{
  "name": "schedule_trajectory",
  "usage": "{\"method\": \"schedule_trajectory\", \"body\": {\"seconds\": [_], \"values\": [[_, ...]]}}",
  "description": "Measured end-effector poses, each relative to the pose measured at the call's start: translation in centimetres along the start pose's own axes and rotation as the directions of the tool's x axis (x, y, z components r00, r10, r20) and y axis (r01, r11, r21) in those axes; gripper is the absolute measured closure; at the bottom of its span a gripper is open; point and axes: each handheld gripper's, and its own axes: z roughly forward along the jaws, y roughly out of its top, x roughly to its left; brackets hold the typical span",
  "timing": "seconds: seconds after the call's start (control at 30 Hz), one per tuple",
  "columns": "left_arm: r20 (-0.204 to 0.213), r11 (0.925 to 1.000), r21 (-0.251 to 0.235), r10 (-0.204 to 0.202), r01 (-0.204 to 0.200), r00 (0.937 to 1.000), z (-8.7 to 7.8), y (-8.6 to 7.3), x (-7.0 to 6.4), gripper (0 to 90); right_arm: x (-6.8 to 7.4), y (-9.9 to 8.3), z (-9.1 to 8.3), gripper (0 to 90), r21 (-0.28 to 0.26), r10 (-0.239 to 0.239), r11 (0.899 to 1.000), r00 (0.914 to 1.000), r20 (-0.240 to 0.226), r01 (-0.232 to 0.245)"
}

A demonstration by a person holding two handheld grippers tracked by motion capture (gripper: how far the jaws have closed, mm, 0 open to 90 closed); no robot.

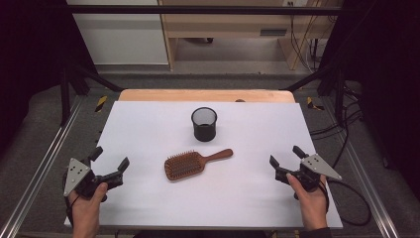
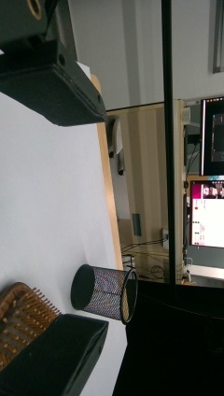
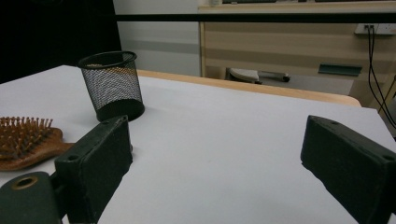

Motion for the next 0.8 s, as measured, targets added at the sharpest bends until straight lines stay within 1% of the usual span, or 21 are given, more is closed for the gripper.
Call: {"method": "schedule_trajectory", "body": {"seconds": [0.07,0.17,0.37,0.67,0.8], "values": [[-0.002,1.0,0.001,-0.003,0.003,1.0,-0.02,-0.03,0.03,2.7,0.03,0.0,0.04,8.9,0.006,0.002,1.0,1.0,0.003,-0.002],[-0.003,1.0,0.003,-0.004,0.004,1.0,-0.02,-0.04,0.0,2.7,0.19,0.14,0.08,10.9,0.02,0.026,0.999,0.9996,0.012,-0.026],[-0.003,1.0,0.006,-0.003,0.003,1.0,0.0,-0.03,-0.01,3.0,0.39,0.12,0.2,13.5,0.039,0.017,0.999,0.9997,0.016,-0.018],[-0.005,0.9999,0.009,-0.004,0.004,1.0,-0.01,-0.04,-0.01,3.4,0.43,0.1,0.25,16.4,0.049,0.015,0.999,0.9997,0.021,-0.016],[-0.007,0.9999,0.011,-0.004,0.004,1.0,-0.03,-0.06,-0.02,3.4,0.67,0.19,0.26,17.7,0.055,0.014,0.998,0.9997,0.019,-0.015]]}}
